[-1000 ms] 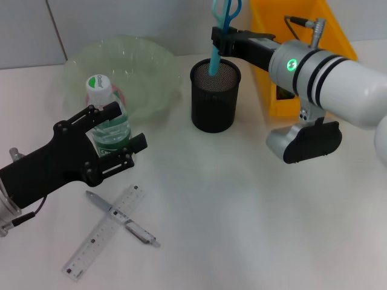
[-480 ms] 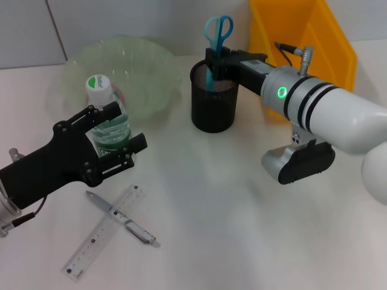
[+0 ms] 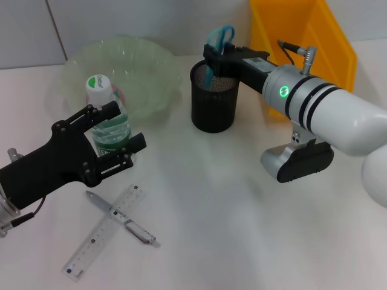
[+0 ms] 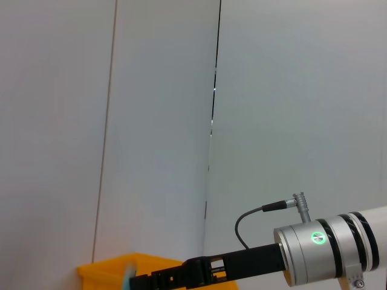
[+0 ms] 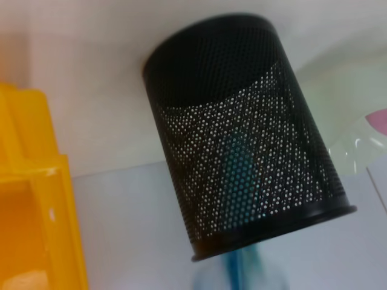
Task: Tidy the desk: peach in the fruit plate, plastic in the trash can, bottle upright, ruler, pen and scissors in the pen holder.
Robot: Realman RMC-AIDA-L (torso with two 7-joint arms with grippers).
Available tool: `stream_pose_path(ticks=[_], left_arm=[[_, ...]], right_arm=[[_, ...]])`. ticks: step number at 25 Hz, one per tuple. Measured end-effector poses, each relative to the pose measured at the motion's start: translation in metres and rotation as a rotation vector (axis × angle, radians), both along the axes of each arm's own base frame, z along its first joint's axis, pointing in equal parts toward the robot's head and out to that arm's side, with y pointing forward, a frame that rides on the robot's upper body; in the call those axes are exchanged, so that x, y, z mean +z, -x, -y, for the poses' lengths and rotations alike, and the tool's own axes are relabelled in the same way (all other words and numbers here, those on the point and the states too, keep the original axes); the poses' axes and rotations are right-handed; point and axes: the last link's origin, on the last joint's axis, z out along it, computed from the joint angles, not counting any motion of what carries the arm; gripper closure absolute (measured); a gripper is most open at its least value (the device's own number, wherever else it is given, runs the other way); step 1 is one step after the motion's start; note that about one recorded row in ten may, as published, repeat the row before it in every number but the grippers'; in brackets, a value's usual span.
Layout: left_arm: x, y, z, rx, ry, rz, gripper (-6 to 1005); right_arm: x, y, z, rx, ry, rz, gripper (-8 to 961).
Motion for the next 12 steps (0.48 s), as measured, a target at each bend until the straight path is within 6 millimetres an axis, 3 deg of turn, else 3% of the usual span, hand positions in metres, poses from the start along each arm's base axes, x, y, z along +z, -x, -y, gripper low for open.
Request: stream_pose_path(ticks=[12], left_arm=[[0.001,0.0,0.0,-0.003,-0.009,0.006,199]], right_arm=[[0.008,0.011,-0.002,-0.011,-0.024,-0.12,530]])
